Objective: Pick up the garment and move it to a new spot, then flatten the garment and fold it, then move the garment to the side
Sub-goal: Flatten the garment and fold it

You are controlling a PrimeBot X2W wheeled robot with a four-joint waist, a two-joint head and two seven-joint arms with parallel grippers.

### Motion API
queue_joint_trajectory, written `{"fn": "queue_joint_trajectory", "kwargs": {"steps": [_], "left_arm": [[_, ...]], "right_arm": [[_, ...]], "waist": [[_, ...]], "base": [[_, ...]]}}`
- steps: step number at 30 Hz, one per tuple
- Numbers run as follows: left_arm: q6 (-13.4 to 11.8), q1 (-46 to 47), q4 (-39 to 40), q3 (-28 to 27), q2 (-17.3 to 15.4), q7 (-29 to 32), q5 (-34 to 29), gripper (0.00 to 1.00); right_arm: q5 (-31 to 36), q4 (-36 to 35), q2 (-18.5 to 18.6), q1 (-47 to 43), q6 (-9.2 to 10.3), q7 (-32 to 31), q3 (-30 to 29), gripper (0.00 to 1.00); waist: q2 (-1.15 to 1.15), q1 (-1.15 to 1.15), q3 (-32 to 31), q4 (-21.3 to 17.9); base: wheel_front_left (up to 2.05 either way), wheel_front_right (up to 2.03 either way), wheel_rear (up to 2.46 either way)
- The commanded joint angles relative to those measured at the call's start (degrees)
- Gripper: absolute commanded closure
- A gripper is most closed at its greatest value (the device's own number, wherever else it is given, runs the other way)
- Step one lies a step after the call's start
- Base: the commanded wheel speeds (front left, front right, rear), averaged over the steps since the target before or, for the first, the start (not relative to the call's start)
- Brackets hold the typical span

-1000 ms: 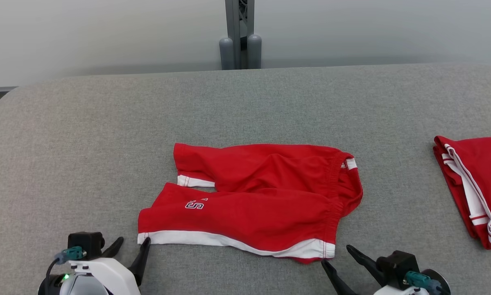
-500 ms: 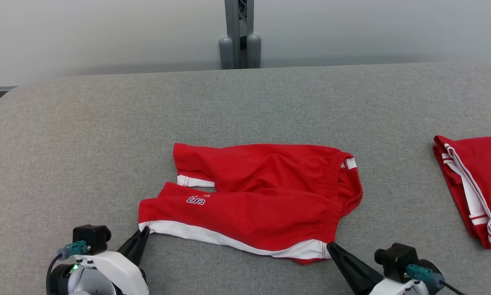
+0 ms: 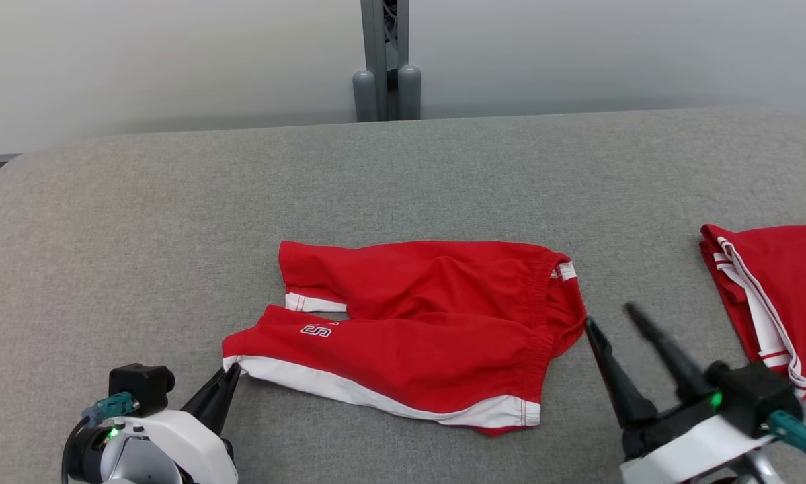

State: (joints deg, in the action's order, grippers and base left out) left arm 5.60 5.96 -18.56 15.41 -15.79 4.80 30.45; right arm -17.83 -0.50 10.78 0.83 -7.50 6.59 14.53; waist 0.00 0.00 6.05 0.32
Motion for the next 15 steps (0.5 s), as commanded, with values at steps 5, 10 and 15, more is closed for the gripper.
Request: {"fn": "queue_joint_trajectory", "kwargs": {"steps": [5,10,15], "left_arm": [[-0.9,-1.2,0.9,-0.4,-0.7,0.4,0.8,1.0],[-1.3,-2.1,0.9,-0.4,-0.7,0.7,1.2,1.0],[-1.6,-3.1,0.6,-0.3,-0.6,0.8,1.8,1.0]], "right_arm": [[3.0,-4.3,-1.7,-0.5,0.02,3.1,-6.5,0.0],[5.2,-7.2,-2.8,-1.9,0.02,3.0,-10.6,0.0],[6.3,-8.5,-4.1,-5.3,0.02,0.8,-13.4,0.0]], "waist": [[0.0,0.0,-0.5,-0.8],[0.0,0.0,-1.2,-1.2],[0.0,0.0,-2.0,-1.3]], "base": [[0.0,0.0,0.0],[0.0,0.0,0.0],[0.0,0.0,0.0]]}}
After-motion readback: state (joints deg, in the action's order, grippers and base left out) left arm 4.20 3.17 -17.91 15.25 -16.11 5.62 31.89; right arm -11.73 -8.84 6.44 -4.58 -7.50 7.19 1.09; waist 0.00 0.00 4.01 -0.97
